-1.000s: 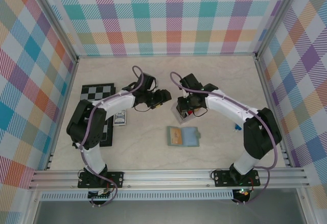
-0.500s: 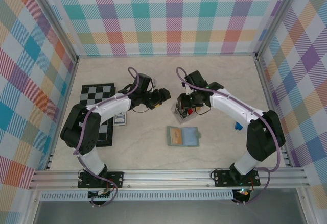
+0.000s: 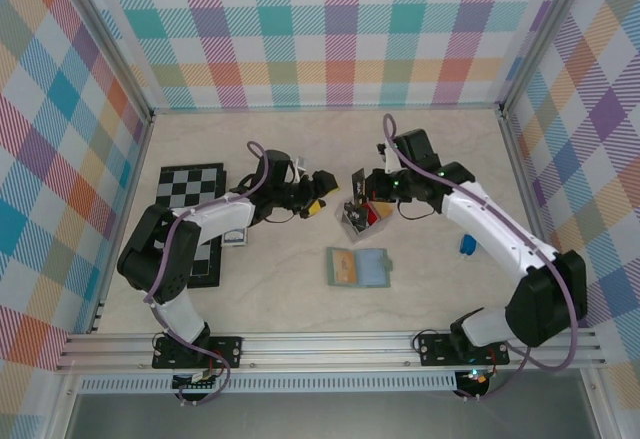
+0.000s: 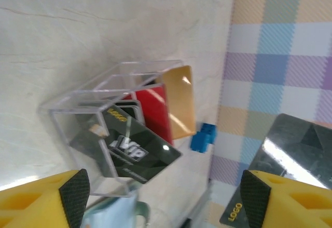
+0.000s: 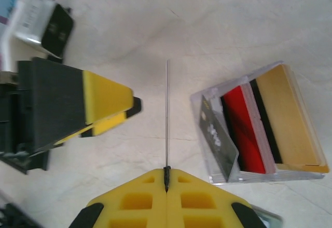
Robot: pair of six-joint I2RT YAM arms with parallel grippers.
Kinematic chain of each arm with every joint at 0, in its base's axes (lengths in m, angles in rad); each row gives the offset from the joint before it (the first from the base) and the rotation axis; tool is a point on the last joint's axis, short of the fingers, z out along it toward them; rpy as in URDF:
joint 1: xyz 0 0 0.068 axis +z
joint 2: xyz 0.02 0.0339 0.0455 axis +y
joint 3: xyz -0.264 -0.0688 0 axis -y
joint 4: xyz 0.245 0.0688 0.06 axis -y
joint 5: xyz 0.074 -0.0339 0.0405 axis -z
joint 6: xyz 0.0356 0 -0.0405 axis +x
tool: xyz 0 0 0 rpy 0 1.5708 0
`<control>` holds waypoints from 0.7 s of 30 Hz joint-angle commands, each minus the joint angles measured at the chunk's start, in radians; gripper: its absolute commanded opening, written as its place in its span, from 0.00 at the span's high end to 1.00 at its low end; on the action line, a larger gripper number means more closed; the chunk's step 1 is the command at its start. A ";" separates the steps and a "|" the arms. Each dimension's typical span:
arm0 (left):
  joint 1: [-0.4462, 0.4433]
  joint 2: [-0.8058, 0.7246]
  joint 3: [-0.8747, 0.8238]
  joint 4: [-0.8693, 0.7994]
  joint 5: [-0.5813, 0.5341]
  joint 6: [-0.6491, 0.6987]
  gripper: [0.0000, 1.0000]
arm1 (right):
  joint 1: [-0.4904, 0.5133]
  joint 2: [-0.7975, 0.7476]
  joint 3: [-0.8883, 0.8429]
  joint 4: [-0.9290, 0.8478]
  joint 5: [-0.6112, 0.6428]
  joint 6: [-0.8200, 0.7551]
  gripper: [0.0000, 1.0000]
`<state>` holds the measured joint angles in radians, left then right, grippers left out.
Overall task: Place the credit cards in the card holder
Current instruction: Pick up the credit card from the card slot, then insert the credit card into the card slot.
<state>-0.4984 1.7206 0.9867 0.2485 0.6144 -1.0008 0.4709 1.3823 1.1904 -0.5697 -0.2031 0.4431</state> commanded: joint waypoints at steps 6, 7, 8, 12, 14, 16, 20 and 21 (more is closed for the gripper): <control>0.011 -0.055 -0.020 0.386 0.163 -0.180 0.19 | -0.055 -0.075 -0.031 0.089 -0.210 0.115 1.00; 0.011 -0.061 -0.022 0.399 0.170 -0.183 0.19 | -0.060 -0.079 -0.032 0.096 -0.222 0.121 1.00; 0.011 -0.068 -0.020 0.406 0.177 -0.179 0.19 | -0.067 -0.086 -0.037 0.111 -0.243 0.129 1.00; 0.007 -0.082 -0.009 0.414 0.218 -0.158 0.24 | -0.087 -0.095 -0.047 0.158 -0.315 0.166 1.00; 0.003 -0.085 -0.004 0.414 0.234 -0.149 0.29 | -0.093 -0.100 -0.049 0.178 -0.342 0.178 1.00; -0.002 -0.088 -0.004 0.421 0.245 -0.147 0.35 | -0.098 -0.098 -0.046 0.187 -0.368 0.189 1.00; -0.008 -0.093 0.000 0.410 0.254 -0.134 0.49 | -0.105 -0.098 -0.057 0.205 -0.380 0.207 1.00; -0.009 -0.099 -0.001 0.410 0.254 -0.133 0.53 | -0.107 -0.097 -0.059 0.206 -0.380 0.207 1.00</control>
<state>-0.5018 1.6608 0.9768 0.6125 0.8322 -1.1515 0.3721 1.3113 1.1431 -0.4072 -0.5358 0.6262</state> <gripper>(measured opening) 0.488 0.044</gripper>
